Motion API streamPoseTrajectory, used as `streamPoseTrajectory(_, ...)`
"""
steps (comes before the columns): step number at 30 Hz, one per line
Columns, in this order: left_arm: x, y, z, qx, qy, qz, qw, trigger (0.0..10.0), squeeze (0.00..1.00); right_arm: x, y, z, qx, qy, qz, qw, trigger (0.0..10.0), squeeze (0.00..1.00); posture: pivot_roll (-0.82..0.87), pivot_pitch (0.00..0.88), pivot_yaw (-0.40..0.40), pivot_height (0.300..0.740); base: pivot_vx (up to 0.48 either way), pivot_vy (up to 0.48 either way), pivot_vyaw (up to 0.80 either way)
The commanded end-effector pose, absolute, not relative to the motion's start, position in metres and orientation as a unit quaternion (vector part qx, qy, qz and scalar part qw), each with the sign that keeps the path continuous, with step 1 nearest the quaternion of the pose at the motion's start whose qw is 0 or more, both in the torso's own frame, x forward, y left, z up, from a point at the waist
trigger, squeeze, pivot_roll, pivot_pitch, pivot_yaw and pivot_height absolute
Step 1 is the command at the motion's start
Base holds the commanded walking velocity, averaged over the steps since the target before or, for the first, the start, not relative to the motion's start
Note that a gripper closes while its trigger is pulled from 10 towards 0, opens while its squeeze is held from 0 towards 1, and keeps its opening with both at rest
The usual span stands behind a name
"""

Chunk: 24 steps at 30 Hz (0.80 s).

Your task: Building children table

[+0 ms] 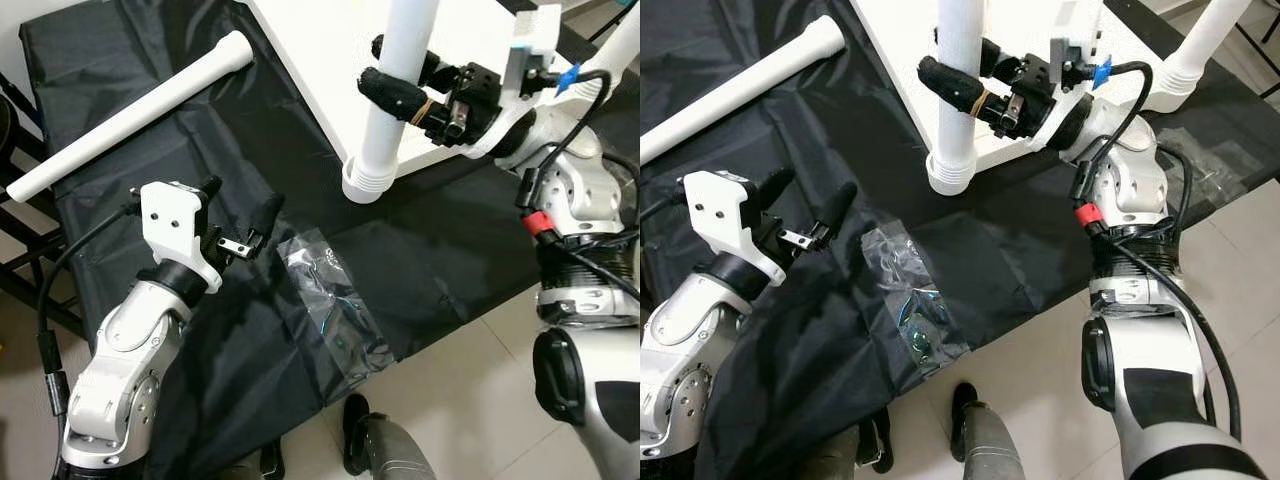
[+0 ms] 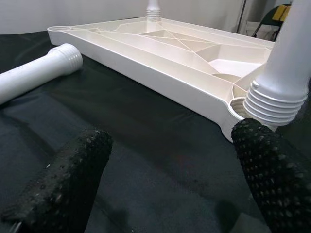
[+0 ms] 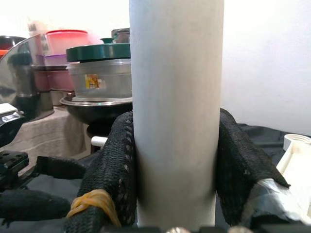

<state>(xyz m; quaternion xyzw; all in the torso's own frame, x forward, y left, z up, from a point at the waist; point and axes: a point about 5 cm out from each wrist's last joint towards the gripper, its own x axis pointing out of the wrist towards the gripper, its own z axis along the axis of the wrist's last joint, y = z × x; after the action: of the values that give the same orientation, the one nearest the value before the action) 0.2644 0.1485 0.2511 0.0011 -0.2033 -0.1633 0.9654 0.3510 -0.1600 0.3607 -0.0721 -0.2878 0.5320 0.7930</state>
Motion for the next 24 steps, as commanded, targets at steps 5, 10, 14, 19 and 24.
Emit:
streamPoseTrajectory(5, 0.259, 0.147, 0.249, -0.003, -0.202, -0.166, 0.965, 10.0, 0.0, 0.355, -0.157, 0.357, -0.073, -0.299, 0.516, 0.8, 10.0, 0.0, 0.05, 0.421, 0.013, 0.74, 0.0, 0.0, 0.0)
streamPoseTrajectory(10, 0.257, 0.148, 0.25, -0.005, -0.205, -0.167, 0.964, 10.0, 0.0, 0.354, -0.155, 0.359, -0.068, -0.298, 0.519, 0.798, 10.0, 0.0, 0.05, 0.419, 0.014, 0.74, 0.0, 0.0, 0.0)
streamPoseTrajectory(14, 0.258, 0.146, 0.25, -0.005, -0.207, -0.168, 0.964, 10.0, 0.0, 0.354, -0.151, 0.358, -0.066, -0.297, 0.527, 0.794, 10.0, 0.0, 0.04, 0.419, 0.015, 0.74, 0.0, 0.0, 0.0)
streamPoseTrajectory(19, 0.257, 0.141, 0.251, -0.011, -0.209, -0.176, 0.962, 10.0, 0.0, 0.355, -0.146, 0.353, -0.056, -0.289, 0.532, 0.793, 10.0, 0.0, 0.05, 0.419, 0.015, 0.74, 0.0, 0.0, 0.0)
streamPoseTrajectory(24, 0.256, 0.139, 0.252, -0.014, -0.209, -0.18, 0.961, 10.0, 0.0, 0.355, -0.141, 0.346, -0.048, -0.279, 0.533, 0.798, 10.0, 0.0, 0.05, 0.417, 0.015, 0.74, 0.0, 0.0, 0.0)
